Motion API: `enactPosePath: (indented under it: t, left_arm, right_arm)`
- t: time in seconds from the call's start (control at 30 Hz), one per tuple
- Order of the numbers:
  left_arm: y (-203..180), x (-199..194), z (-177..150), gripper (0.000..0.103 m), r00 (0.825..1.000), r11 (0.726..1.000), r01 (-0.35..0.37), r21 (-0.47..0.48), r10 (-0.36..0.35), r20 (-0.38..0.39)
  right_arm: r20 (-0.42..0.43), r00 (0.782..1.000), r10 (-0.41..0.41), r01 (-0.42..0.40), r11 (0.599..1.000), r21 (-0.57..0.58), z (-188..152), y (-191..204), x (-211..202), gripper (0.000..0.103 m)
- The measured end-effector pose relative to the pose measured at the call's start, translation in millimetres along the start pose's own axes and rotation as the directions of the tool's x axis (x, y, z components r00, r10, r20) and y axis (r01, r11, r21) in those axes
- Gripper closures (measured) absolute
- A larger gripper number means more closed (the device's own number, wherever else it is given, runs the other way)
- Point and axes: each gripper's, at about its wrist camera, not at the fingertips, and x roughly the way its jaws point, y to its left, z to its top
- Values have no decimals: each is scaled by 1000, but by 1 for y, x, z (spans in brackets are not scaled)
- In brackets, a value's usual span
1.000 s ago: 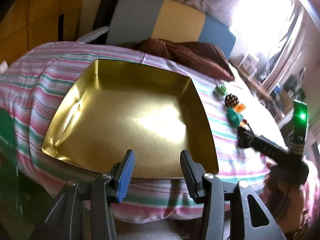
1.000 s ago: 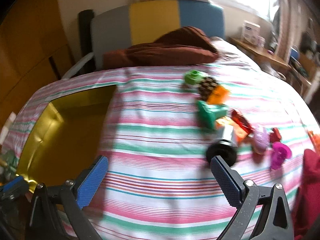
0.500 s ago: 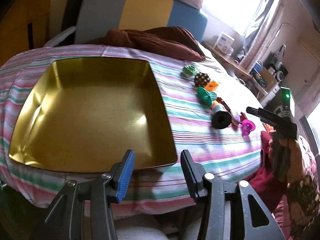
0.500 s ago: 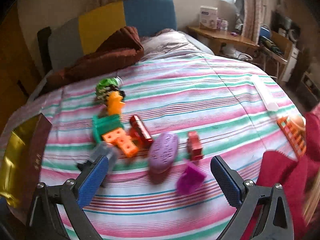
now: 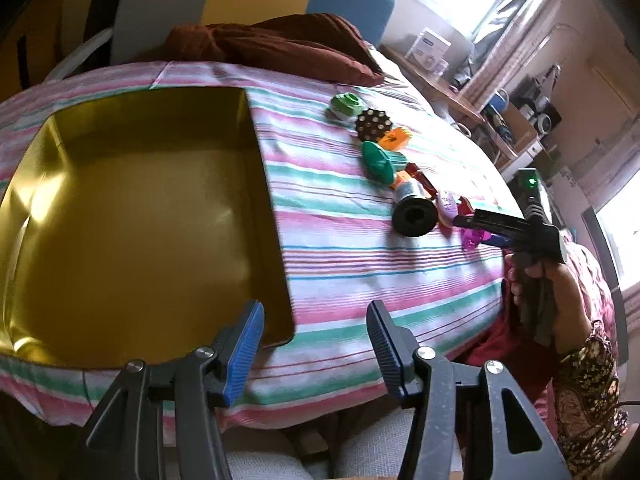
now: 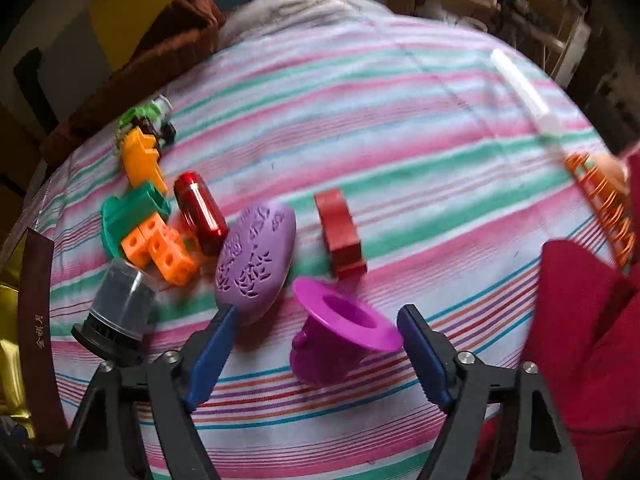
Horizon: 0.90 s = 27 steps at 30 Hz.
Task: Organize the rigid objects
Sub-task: 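Grasp the magenta top-hat piece with the right gripper while the left grasps the black cylinder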
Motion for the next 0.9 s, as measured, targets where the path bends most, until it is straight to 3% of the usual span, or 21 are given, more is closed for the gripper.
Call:
enactPosePath:
  t: [0.03, 0.1, 0.13, 0.23, 0.37, 0.5, 0.9]
  left_arm:
    - [-4, 2, 3, 49, 1000, 1000, 12, 12, -12, -8]
    - [-11, 3, 8, 49, 999, 999, 35, 30, -35, -21]
    - [-15, 5, 10, 49, 999, 998, 44, 42, -43, -23]
    - [-31, 13, 18, 48, 998, 995, 62, 84, -60, -29]
    - [-50, 30, 33, 34, 992, 987, 124, 105, -120, -46]
    - [-73, 51, 47, 33, 995, 978, 102, 180, -97, -38]
    - [-122, 133, 91, 30, 997, 969, 58, 241, -42, -72]
  right_arm:
    - [-9, 1000, 21, -21, 1000, 6, -1, -1, 1, 29]
    - [-19, 999, 29, -29, 1000, 0, -3, 1, 2, 49]
    - [-9, 1000, 5, -6, 1000, -13, -3, 2, 1, 49]
    - [-7, 999, 38, -38, 999, -22, -5, 4, 0, 50]
    - [-7, 995, 96, -96, 995, -7, -5, 4, -4, 51]
    - [-5, 973, 230, -229, 973, 25, -6, 3, -10, 51]
    - [18, 955, 296, -297, 954, 40, -1, 4, -10, 51]
